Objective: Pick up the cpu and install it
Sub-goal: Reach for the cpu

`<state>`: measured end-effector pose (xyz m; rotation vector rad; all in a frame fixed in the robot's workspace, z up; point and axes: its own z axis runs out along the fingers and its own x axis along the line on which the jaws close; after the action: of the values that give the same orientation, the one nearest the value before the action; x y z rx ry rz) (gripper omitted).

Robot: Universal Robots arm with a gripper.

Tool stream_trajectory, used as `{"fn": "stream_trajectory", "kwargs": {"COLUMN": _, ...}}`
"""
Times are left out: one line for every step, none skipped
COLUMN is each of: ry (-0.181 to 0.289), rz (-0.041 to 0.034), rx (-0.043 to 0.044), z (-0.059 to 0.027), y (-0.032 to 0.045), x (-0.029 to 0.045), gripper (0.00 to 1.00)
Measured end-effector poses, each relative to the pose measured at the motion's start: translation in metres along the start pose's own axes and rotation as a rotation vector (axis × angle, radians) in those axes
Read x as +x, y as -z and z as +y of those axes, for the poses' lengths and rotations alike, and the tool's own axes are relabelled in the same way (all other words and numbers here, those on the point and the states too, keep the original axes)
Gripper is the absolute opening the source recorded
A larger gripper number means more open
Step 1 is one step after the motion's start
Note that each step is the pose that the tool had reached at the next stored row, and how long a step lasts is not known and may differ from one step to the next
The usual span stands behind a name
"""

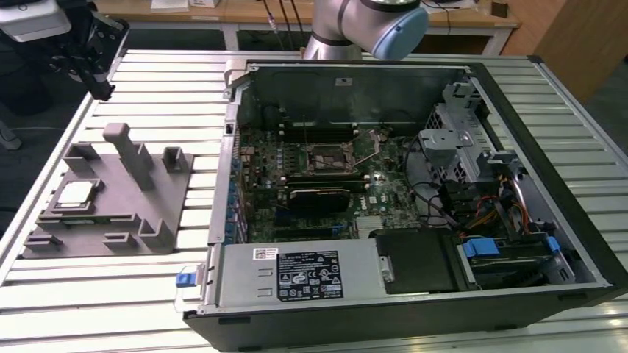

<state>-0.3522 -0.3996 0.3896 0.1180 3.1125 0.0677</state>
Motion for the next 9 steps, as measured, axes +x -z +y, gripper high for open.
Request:
{"fn": "stream_trajectory", "kwargs": {"ry": 0.000, "rz": 0.0000, "rx": 0.0000, "z": -0.0001, "y": 0.0000, "x": 0.0014, "gripper": 0.11}}
{"fn": "stream_trajectory", "kwargs": {"ry": 0.000, "rz": 0.0000, "rx": -0.0001, "z": -0.0003, "y": -0.0001, "x": 0.0030, "gripper": 0.11}}
{"fn": "stream_trajectory", "kwargs": {"ry": 0.000, "rz": -0.0001, "rx": -0.0001, "z": -0.0004, "y": -0.0002, "x": 0.0044, "gripper": 0.11}}
{"fn": "stream_trajectory", "kwargs": {"ry": 0.000, "rz": -0.0001, "rx": 0.0000, "z": -0.0006, "y": -0.0003, "x": 0.0059, "gripper": 0.11}}
{"fn": "stream_trajectory", "kwargs": {"ry": 0.000, "rz": 0.0000, "rx": 0.0000, "z": -0.0007, "y": -0.0005, "x": 0.0075, "gripper": 0.11}}
{"fn": "stream_trajectory", "kwargs": {"ry": 0.000, "rz": 0.0000, "rx": 0.0000, "z": -0.0009, "y": -0.0008, "x": 0.0091, "gripper": 0.11}}
{"fn": "stream_trajectory", "kwargs": {"ry": 0.000, "rz": 0.0000, "rx": 0.0000, "z": -0.0010, "y": -0.0010, "x": 0.0107, "gripper": 0.11}}
{"fn": "stream_trajectory", "kwargs": {"ry": 0.000, "rz": 0.0000, "rx": -0.0001, "z": -0.0012, "y": -0.0013, "x": 0.0123, "gripper": 0.11}}
{"fn": "stream_trajectory", "kwargs": {"ry": 0.000, "rz": 0.0000, "rx": 0.0000, "z": -0.0013, "y": -0.0016, "x": 0.0138, "gripper": 0.11}}
